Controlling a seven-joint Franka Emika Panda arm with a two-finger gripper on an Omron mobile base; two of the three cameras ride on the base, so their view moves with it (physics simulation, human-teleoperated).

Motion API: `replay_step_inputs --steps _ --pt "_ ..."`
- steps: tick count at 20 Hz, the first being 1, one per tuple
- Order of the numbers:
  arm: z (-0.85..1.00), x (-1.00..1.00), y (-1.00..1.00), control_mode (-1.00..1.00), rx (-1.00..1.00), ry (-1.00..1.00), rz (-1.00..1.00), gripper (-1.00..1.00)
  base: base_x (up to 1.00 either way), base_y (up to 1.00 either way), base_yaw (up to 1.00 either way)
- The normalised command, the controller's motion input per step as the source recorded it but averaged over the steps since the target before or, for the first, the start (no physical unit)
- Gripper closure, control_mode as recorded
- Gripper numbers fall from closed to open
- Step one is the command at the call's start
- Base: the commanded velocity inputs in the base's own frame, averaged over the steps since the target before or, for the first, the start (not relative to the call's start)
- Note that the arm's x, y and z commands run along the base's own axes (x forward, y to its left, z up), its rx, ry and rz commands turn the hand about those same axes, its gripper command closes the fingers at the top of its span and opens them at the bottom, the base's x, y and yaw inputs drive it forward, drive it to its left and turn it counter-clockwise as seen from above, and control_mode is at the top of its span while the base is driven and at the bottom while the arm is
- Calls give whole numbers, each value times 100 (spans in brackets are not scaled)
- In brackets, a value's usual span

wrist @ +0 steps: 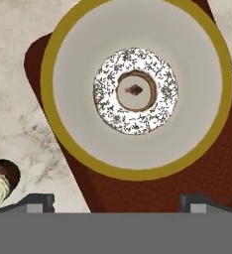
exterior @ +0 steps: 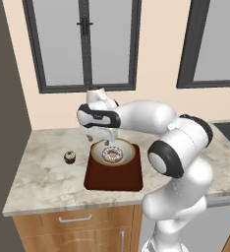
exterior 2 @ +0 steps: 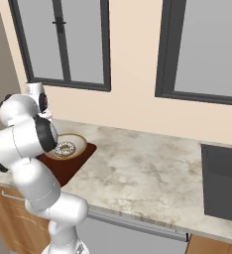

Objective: Place the bowl with donut and the cupcake onto the tray.

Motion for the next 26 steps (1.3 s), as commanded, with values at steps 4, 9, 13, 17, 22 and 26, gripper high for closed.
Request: replay_step_inputs --steps 4,9,13,17,22,26 --pt "-11 0 76 -100 0 1 18 -100 0 0 0" --pt "-17 3 49 -100 0 0 23 -100 0 0 0" --pt "-8 2 11 -100 0 -16 28 -100 0 0 0" --pt "0 8 12 -100 3 -5 40 -100 0 0 0" --pt "0 18 2 -100 24 1 34 -100 0 0 0" --pt "-9 33 0 -100 17 0 18 -100 0 0 0"
